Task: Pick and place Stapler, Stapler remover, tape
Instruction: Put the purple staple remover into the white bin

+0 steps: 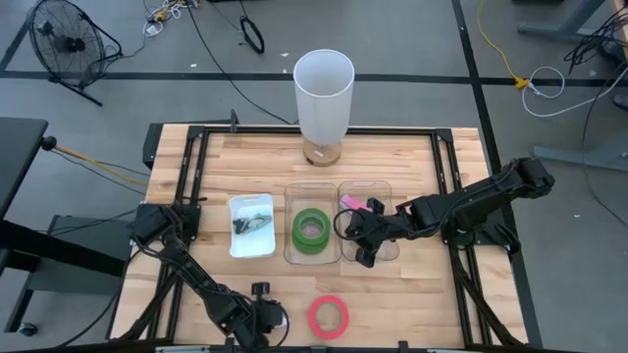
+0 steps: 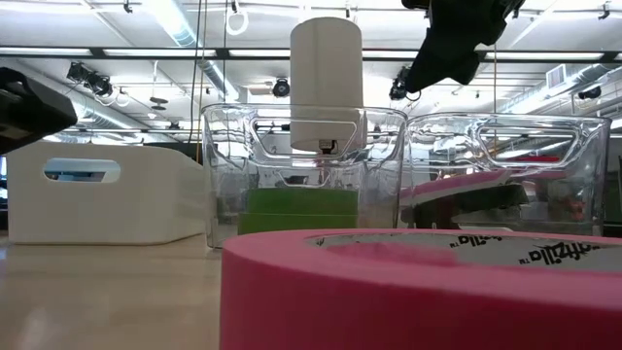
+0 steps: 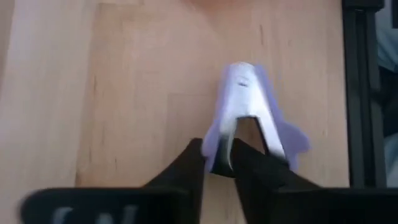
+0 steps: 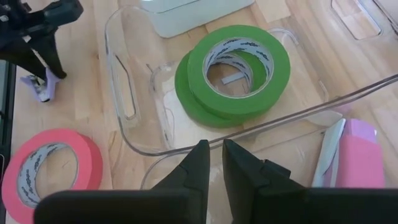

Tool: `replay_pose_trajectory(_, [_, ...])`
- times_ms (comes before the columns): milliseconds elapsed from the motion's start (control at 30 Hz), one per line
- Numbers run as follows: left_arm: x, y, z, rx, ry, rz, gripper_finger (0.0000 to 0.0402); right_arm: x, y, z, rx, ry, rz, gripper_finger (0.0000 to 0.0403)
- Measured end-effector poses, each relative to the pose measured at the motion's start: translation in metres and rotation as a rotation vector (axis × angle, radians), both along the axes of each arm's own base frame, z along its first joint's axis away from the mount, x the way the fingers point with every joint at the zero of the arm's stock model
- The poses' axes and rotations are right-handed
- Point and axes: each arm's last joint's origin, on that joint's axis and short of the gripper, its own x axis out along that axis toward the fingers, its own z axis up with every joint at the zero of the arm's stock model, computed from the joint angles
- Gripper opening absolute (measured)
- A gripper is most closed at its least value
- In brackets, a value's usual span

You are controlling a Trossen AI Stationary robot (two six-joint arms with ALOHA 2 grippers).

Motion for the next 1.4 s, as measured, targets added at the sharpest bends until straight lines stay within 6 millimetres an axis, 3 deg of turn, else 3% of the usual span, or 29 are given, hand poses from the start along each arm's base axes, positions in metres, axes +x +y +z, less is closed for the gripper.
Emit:
replay_pose_trajectory(67, [0.001,-0.002,0.002,0.009,-0.002,-0.024,0.0049,0.000,0.000,0.000,0.000,0.000,0.000,0.0048])
replay_pose_trajectory(467, [0.010,-0.006,0.026,0.106,-0.026,-0.008,0.0050,0.000,0.000,0.000,0.000,0.000,0.000,0.0048])
replay_pose_trajectory(633, [0.011,-0.006,0.047,0.208,-0.005,0.005,0.0050,0.000,0.000,0.000,-0.001,0.000,0.000,0.0048])
replay_pose_trajectory(833, [0.012,-0.004,0.089,0.352,0.014,-0.014,0.0050,0.000,0.000,0.000,-0.002,0.000,0.002,0.0048])
replay_pose_trajectory(1100, [0.003,0.014,0.145,0.570,0.069,0.040,0.0051,0.000,0.000,0.000,-0.003,0.000,0.002,0.0048])
replay_pose_trajectory(1400, [0.011,0.045,0.165,0.620,0.105,0.081,0.0054,0.000,0.000,0.000,-0.004,-0.001,0.004,0.0048])
